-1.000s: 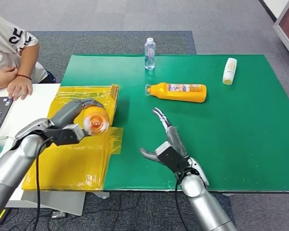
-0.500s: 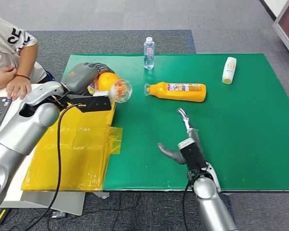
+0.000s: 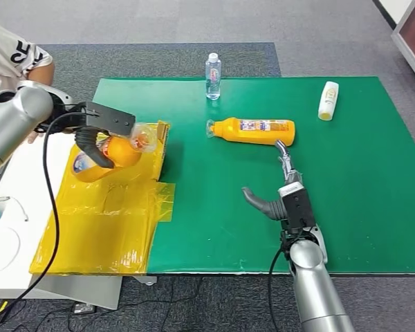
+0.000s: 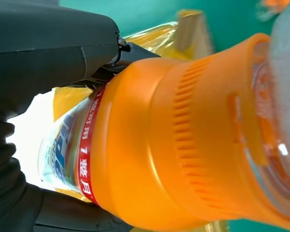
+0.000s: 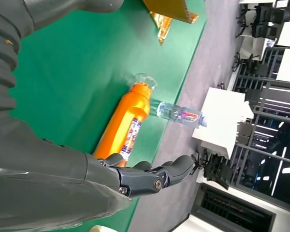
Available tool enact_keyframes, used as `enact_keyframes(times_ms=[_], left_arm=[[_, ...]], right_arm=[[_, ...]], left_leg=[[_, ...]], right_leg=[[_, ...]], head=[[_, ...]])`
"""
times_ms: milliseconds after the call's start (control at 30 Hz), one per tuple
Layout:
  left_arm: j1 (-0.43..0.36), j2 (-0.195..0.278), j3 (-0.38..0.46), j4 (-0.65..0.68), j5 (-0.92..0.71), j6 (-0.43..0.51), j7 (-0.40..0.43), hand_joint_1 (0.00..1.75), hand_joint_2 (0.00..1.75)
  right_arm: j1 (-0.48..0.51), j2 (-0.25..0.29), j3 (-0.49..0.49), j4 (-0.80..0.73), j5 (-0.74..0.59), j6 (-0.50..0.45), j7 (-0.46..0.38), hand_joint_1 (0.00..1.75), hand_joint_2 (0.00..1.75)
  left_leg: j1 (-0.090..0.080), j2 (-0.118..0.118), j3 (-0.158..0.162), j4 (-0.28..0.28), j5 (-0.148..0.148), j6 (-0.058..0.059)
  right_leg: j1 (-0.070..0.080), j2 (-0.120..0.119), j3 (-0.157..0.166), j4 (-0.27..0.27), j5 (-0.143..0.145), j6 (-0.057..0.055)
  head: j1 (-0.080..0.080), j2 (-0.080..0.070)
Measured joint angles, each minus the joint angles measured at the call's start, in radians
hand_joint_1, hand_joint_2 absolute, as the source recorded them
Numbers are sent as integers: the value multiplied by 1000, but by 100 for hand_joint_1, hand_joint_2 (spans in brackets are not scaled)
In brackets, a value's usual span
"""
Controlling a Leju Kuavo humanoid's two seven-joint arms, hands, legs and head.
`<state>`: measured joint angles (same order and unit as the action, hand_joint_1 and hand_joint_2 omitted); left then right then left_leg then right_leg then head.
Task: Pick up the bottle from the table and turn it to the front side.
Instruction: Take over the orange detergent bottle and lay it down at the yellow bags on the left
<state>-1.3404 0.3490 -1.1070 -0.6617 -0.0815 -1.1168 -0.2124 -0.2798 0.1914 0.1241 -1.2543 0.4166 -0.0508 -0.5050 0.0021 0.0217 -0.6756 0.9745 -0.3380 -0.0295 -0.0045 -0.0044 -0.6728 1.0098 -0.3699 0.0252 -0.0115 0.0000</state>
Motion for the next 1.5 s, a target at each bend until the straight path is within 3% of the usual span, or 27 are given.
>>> enact_keyframes(times_ms=[300,467,633,733,867,1200,1500], left_arm=[[-89,100,-216,-7,327,32,92,175,175],[-119,128,-299,-27,369,100,107,175,175],[-126,123,-356,-35,272,211,70,175,175],[-111,94,-376,-24,184,268,36,175,175],[-60,21,-397,32,96,333,8,175,175],[68,-177,-418,202,82,390,-37,175,175],[87,-257,-419,273,102,428,-41,175,175]], right_arm=[[-20,0,23,25,-8,-8,2,0,175],[-23,2,28,30,-7,-17,5,0,175],[-21,10,29,18,5,-44,8,0,175],[-12,15,27,-18,13,-53,11,0,175],[19,19,22,-105,39,-78,19,0,175],[112,18,-18,-298,79,-79,49,0,175],[124,18,-23,-324,114,-75,65,0,175]], left_leg=[[-1,-1,0,0,0,0],[-1,-1,0,0,0,0],[-1,-1,1,0,1,1],[-1,-1,0,0,1,1],[-1,-2,-1,0,2,3],[-2,-2,-3,0,2,3],[-2,-2,-2,0,3,3]], right_leg=[[0,0,1,0,0,0],[-1,-1,2,0,0,0],[-1,-1,1,0,0,0],[-1,-2,1,0,0,1],[-1,-4,1,-1,1,1],[-2,-3,-1,-1,2,2],[-2,-3,-1,-1,2,2]], head=[[0,0],[0,0],[0,0],[0,0],[0,0],[0,0],[0,0]])
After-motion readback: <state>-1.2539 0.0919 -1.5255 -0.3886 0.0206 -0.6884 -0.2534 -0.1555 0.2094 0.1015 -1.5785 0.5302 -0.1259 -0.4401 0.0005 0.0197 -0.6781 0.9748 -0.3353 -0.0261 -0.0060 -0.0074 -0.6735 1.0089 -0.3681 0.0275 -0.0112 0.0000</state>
